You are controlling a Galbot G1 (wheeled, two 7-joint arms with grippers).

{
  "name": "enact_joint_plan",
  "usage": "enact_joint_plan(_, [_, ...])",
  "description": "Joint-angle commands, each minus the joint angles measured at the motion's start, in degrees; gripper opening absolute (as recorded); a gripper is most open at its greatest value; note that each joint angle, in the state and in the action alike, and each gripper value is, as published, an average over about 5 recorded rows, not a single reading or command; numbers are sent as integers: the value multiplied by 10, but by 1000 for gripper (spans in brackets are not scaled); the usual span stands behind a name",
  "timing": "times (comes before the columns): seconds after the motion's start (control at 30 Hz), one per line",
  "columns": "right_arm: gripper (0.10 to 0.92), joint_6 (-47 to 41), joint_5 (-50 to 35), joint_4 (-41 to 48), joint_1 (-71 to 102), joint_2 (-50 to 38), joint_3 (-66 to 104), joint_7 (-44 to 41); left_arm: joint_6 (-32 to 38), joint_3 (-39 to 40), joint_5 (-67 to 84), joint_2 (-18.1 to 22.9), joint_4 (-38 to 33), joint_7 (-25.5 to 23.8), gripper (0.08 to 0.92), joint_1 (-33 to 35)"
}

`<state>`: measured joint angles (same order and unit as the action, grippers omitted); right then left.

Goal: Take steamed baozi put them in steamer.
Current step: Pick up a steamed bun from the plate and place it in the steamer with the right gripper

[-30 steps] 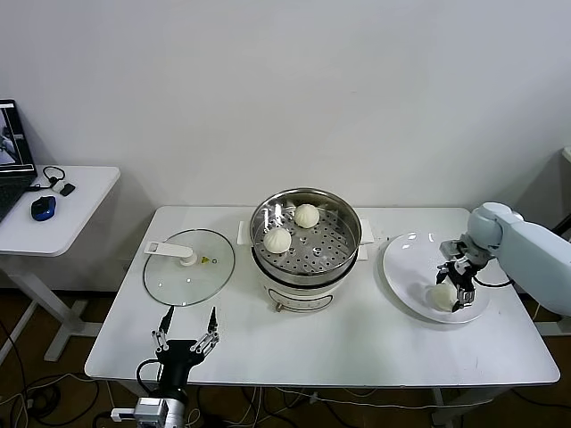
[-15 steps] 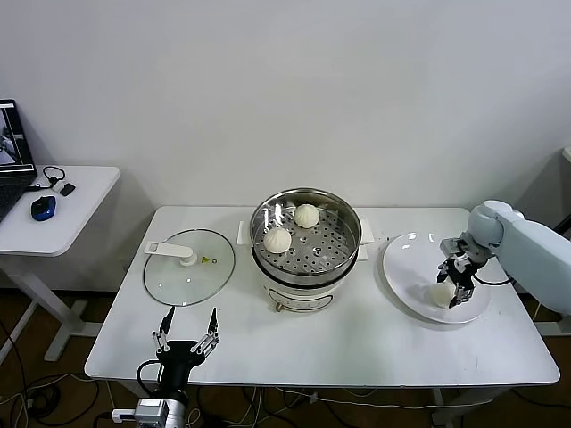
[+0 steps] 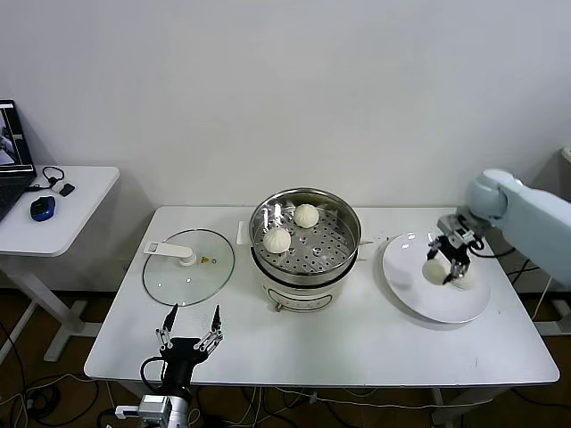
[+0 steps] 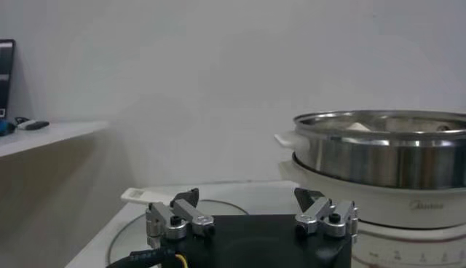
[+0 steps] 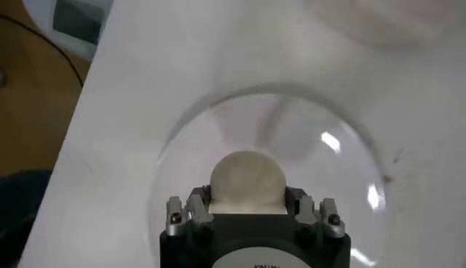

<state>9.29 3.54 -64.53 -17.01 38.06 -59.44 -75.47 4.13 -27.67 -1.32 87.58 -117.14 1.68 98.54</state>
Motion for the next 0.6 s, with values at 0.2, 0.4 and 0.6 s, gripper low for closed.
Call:
enact_joint_plan(0.2, [653, 74, -53, -161, -239, 11, -141, -4, -3, 2, -3, 1, -5, 2, 823, 0])
enact_joint_plan(0.4, [653, 103, -54, -189, -265, 52, -143, 3, -4, 3, -4, 0, -6, 6, 823, -1])
enact_joint_plan(0.6, [653, 115, -33, -179, -257, 116, -129, 6, -4, 1, -3, 0, -9, 9, 823, -2])
